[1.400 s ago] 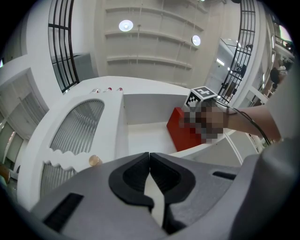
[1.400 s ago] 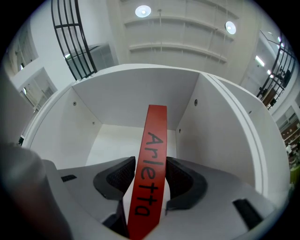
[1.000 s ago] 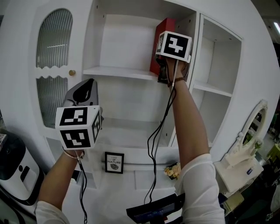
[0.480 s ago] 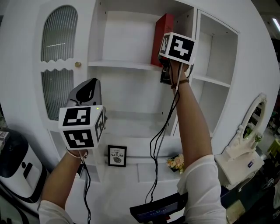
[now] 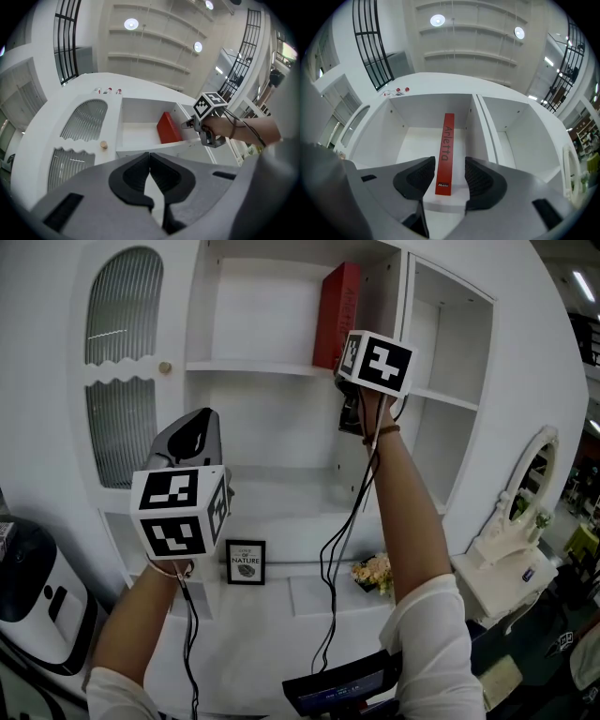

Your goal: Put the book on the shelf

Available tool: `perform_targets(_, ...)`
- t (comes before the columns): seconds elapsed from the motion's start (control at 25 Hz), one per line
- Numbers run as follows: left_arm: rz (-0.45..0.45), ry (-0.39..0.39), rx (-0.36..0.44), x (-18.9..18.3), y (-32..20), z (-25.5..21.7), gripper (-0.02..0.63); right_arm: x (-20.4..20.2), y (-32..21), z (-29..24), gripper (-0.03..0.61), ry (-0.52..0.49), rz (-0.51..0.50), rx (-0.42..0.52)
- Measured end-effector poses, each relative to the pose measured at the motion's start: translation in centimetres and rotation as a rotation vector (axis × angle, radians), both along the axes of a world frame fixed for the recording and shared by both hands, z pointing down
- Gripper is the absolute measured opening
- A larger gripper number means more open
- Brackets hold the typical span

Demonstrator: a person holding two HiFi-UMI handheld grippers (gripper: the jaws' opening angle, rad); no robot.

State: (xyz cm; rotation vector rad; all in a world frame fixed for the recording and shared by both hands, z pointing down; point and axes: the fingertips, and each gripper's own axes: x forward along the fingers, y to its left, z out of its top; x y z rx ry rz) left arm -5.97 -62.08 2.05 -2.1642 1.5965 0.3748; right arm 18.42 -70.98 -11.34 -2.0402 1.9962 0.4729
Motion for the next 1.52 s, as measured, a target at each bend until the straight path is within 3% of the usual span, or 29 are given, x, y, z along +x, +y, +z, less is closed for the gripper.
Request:
perform_targets(0.76,0.016,-0.012,-0.089,0.7,4.0,6.8,0.009,1.1,4.4,8.7,0.194,-0.014,-0.018,-0.020)
perform_targets(1.24,0.034,-0.018,-0.167,0.0,5.1,13.8,0.009,0.6,7.1,17.8,0.187,0.000,-0.052,-0.113)
perform_targets(1.52,0.075,-0.027,-0.151,0.1,6.7,16.6,0.009,0.4,9.8,24.2,0.172,0.005,-0.064,-0.126)
